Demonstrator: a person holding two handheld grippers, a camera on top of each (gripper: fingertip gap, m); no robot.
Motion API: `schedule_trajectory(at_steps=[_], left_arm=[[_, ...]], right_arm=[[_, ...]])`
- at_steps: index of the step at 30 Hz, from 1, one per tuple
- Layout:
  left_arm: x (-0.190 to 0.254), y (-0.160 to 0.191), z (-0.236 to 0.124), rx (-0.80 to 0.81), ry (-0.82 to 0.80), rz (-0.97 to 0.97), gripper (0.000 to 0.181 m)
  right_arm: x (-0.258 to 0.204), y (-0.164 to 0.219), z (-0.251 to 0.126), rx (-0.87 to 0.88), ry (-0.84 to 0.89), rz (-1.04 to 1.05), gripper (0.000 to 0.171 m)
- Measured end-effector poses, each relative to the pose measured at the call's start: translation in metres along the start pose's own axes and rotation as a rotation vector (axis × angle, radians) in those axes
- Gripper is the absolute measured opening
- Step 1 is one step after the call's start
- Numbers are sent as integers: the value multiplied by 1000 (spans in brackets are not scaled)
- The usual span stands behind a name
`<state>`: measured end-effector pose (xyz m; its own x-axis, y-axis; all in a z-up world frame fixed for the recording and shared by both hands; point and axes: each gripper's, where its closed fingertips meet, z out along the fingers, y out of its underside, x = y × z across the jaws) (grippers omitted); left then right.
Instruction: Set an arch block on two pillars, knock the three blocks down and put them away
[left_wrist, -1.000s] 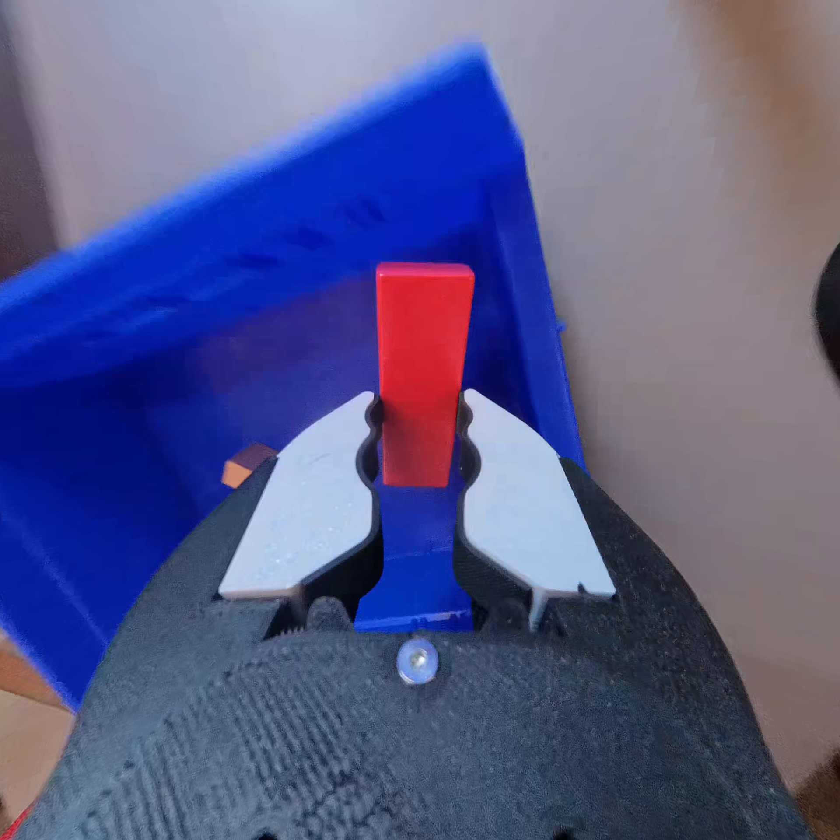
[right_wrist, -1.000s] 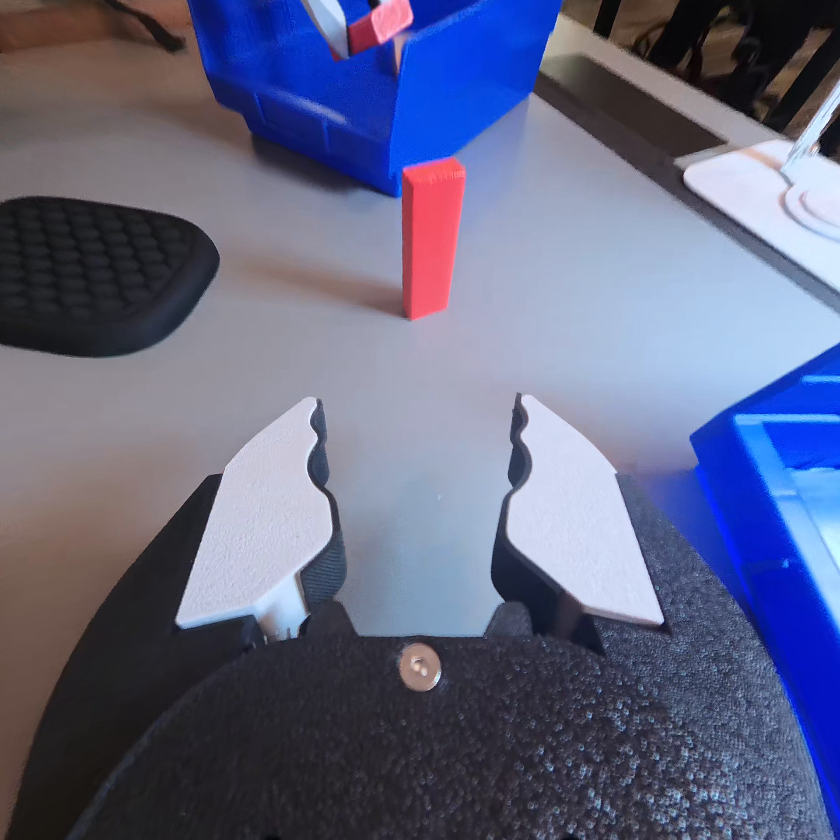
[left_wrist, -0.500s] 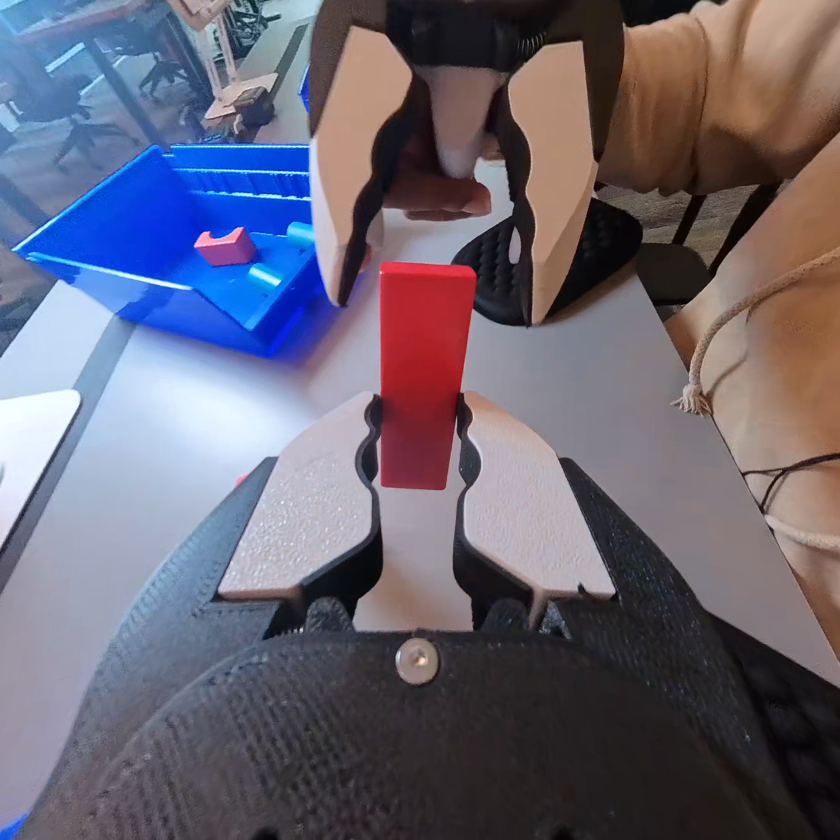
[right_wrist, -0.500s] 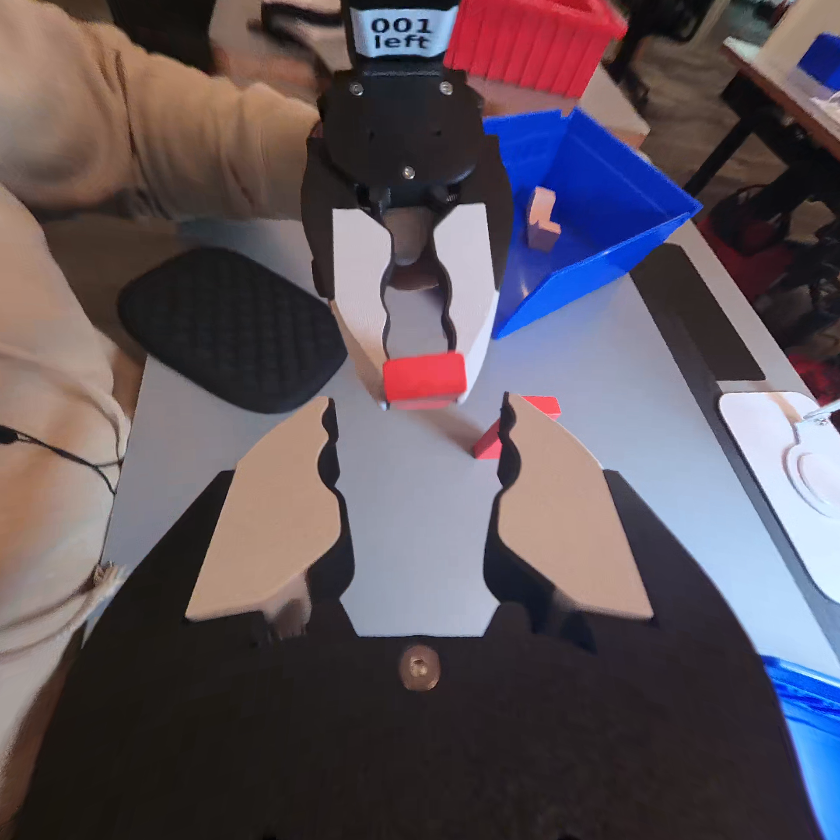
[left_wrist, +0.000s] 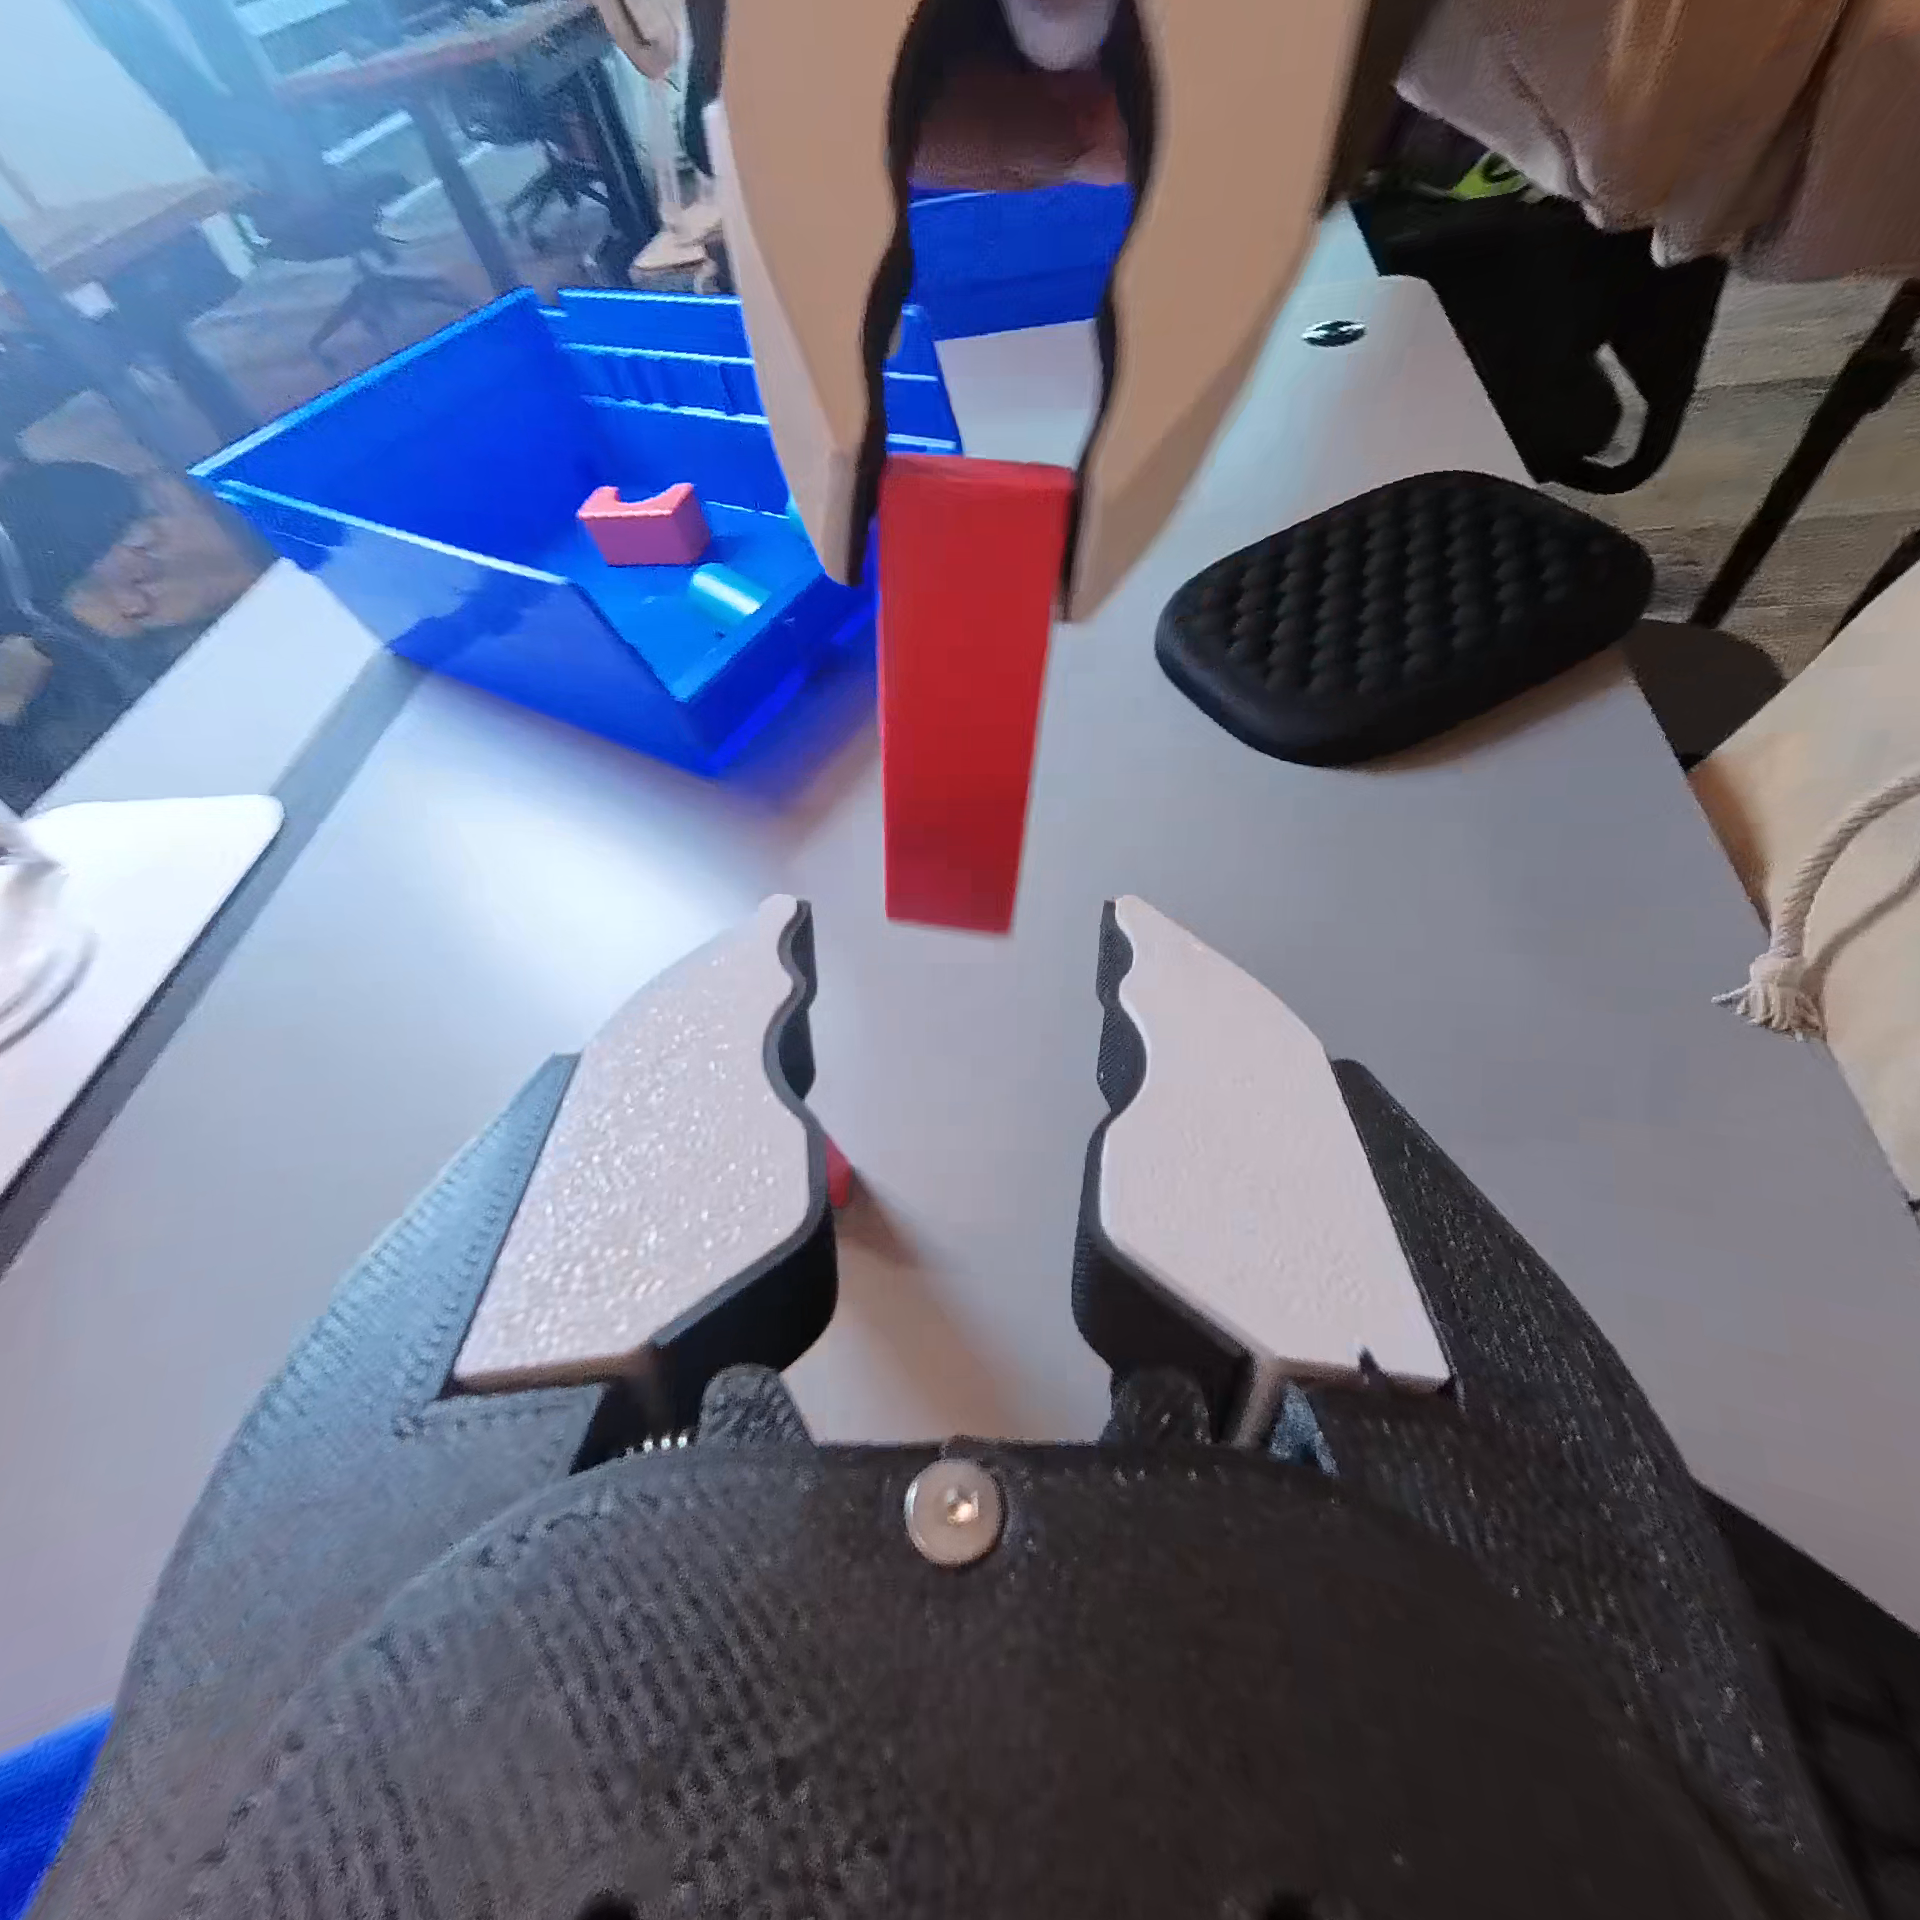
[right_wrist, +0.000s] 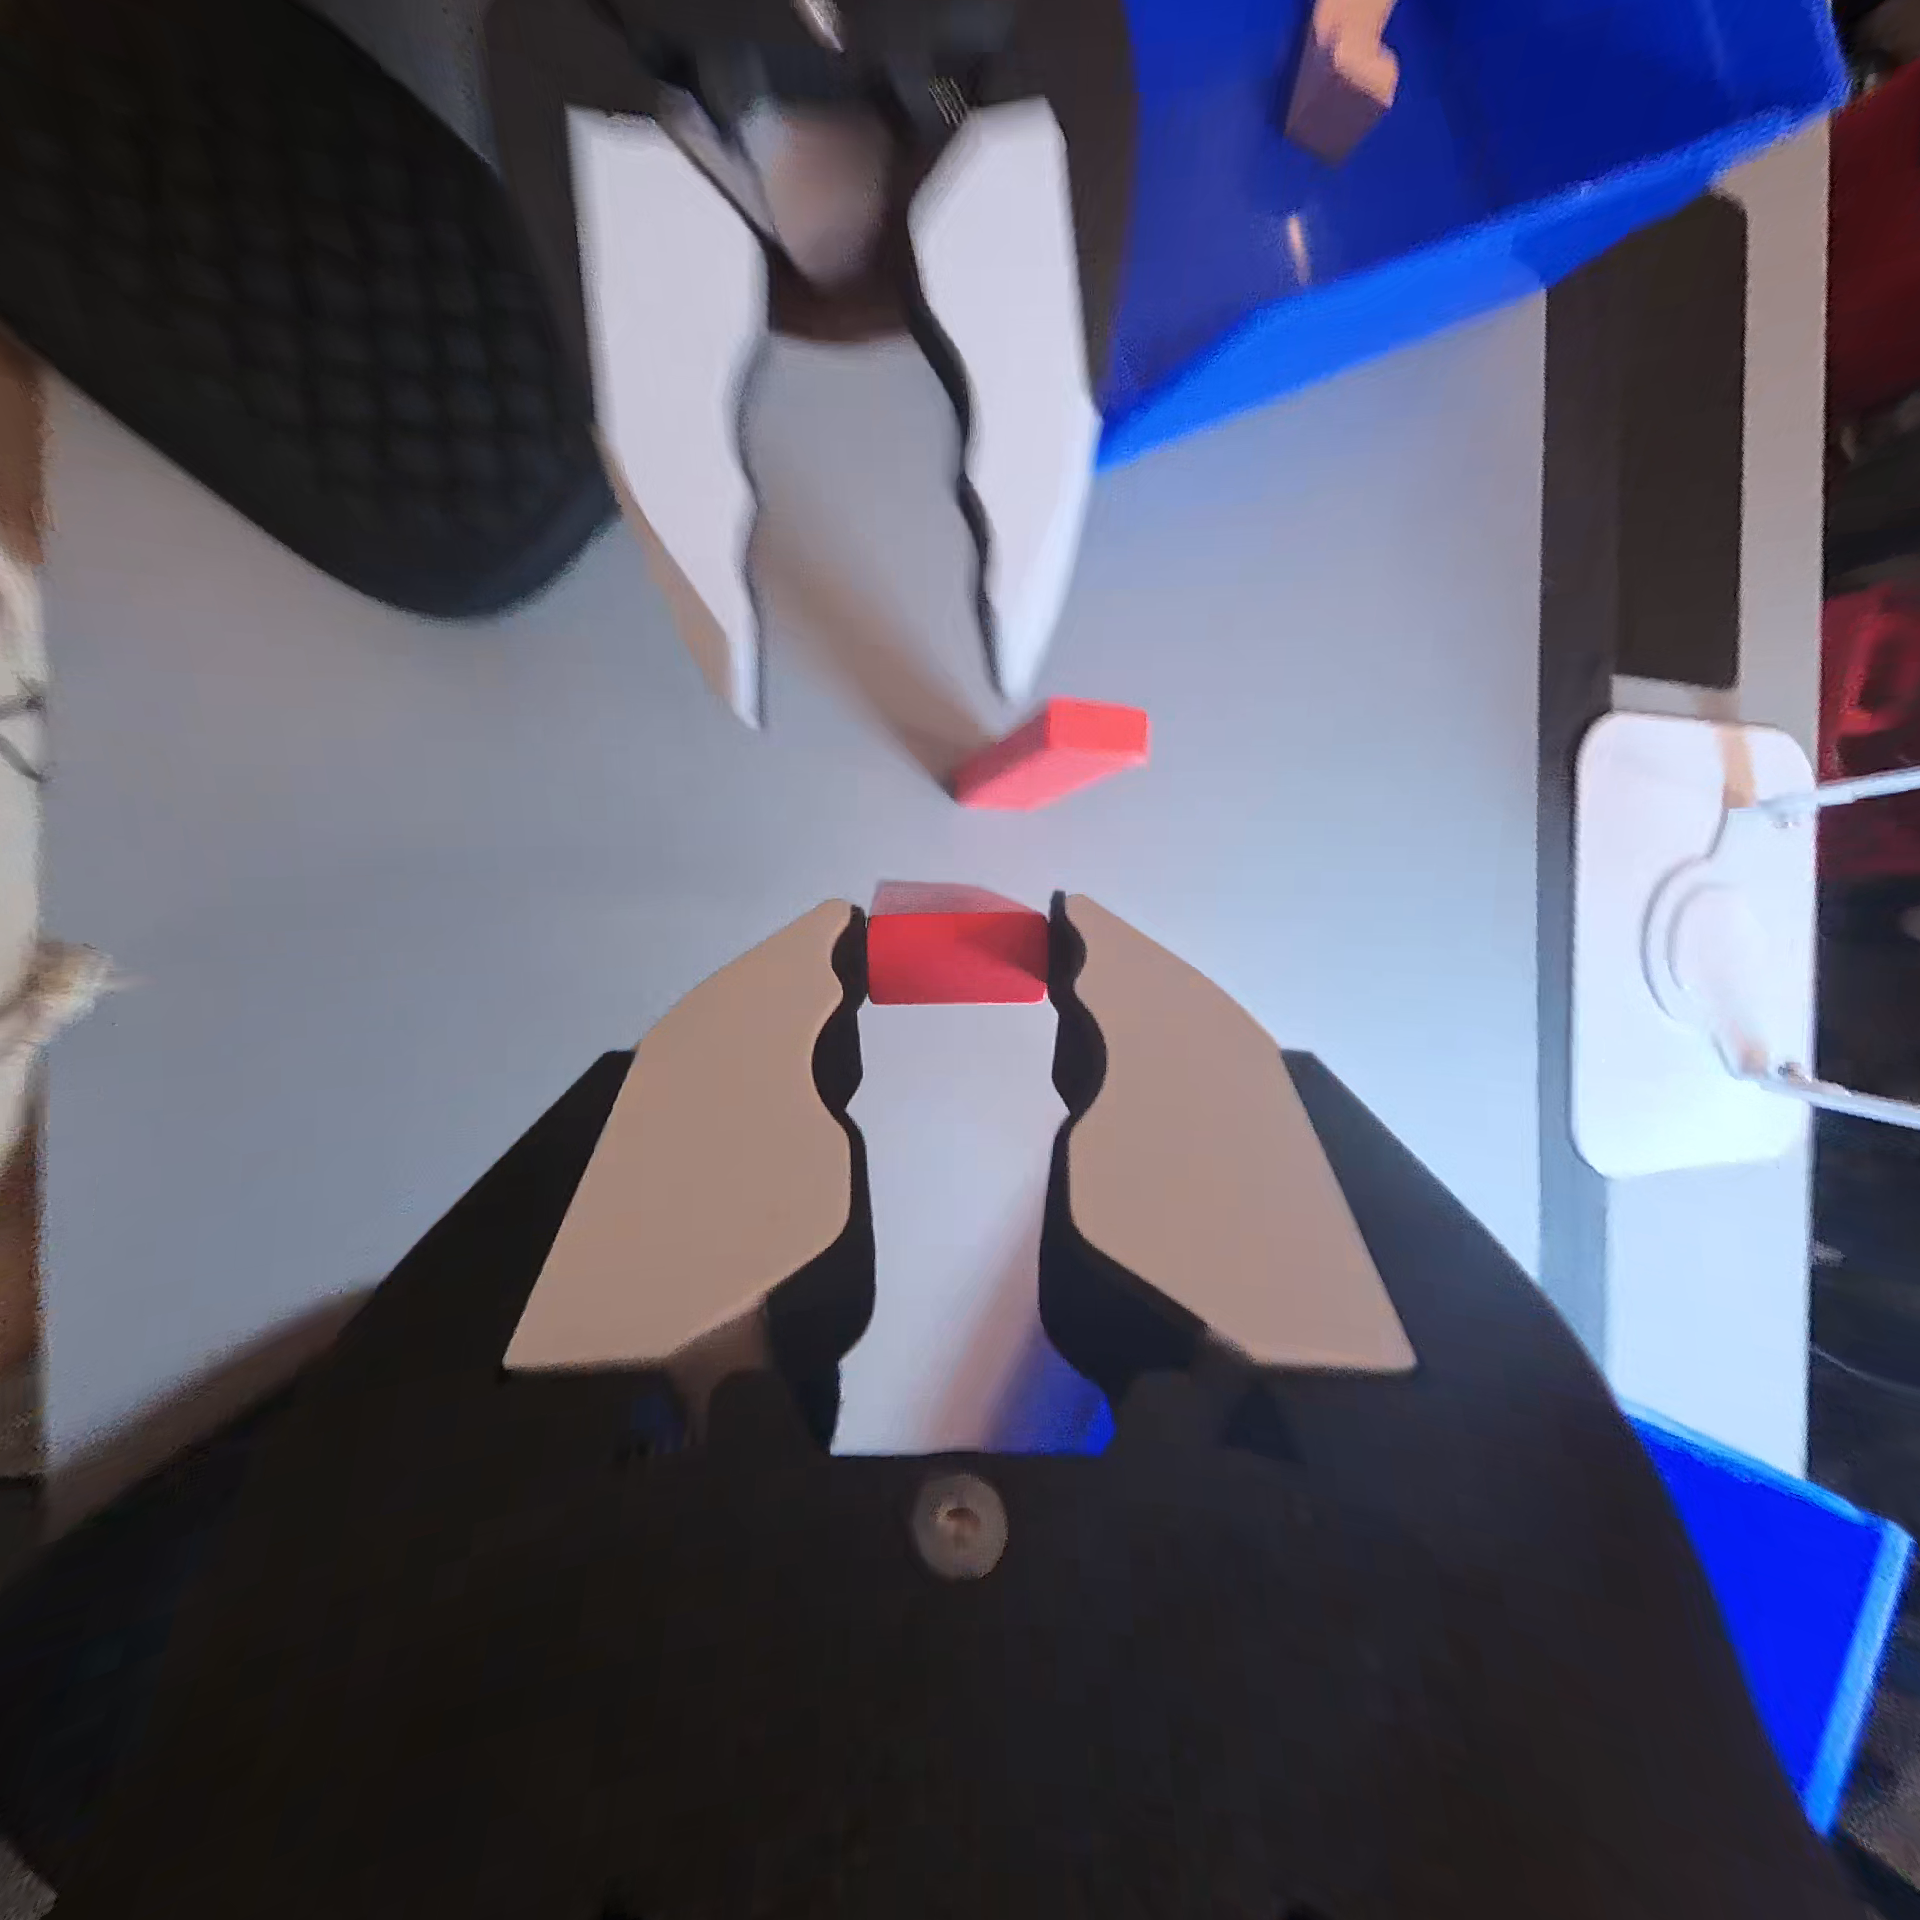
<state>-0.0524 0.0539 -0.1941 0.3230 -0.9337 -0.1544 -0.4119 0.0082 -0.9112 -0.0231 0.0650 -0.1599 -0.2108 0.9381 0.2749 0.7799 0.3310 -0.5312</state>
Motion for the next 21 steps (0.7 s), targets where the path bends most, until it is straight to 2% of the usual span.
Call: schedule_trajectory(at_steps=[1,4,9,12,21], left_arm=[[-1,2,-7,6,-19,3,51],[-4,20,-24,1,-97,0,49],[-8,53,-45,4,-153,-90,43],[-11,59,-53,28,-154,-148,40],[-11,67,-48,5,-146,-149,40]], right_arm=[[10,8,2,-42,13,-4,33],[34,33,17,-107,20,30,33],[41,53,47,-109,-55,85,33],[41,58,57,-114,-93,107,33],[42,67,69,-137,-110,120,33]])
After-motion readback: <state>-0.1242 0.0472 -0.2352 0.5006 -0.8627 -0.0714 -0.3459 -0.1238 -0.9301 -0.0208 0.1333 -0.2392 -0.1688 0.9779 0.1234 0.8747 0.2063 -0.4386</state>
